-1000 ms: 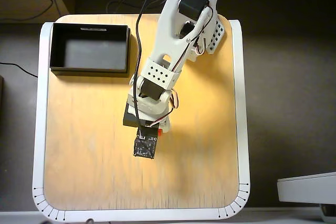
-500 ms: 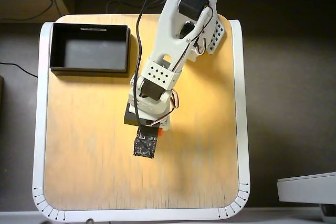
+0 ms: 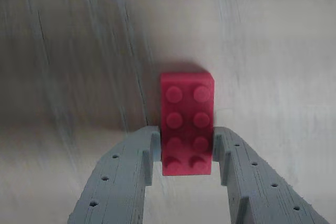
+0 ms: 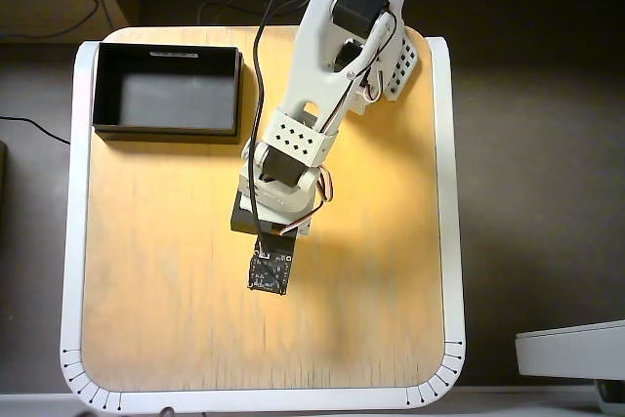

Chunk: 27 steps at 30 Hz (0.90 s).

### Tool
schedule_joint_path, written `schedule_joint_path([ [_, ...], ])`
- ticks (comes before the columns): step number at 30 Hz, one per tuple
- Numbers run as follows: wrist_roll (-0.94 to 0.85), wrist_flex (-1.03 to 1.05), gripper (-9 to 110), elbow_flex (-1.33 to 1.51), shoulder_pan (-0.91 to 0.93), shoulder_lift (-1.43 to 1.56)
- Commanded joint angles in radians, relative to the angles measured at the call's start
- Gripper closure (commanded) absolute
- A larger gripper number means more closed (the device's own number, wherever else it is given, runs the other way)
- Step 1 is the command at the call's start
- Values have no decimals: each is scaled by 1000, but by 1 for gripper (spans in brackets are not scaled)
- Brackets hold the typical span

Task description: Grasp a lego block and put it in the bin.

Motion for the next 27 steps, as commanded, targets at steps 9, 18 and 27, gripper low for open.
schedule_joint_path([
  [9, -28, 12, 101, -121, 29, 123],
  [18, -133, 14, 101, -123, 58, 359],
  [27, -169, 161, 101, -123, 206, 621],
])
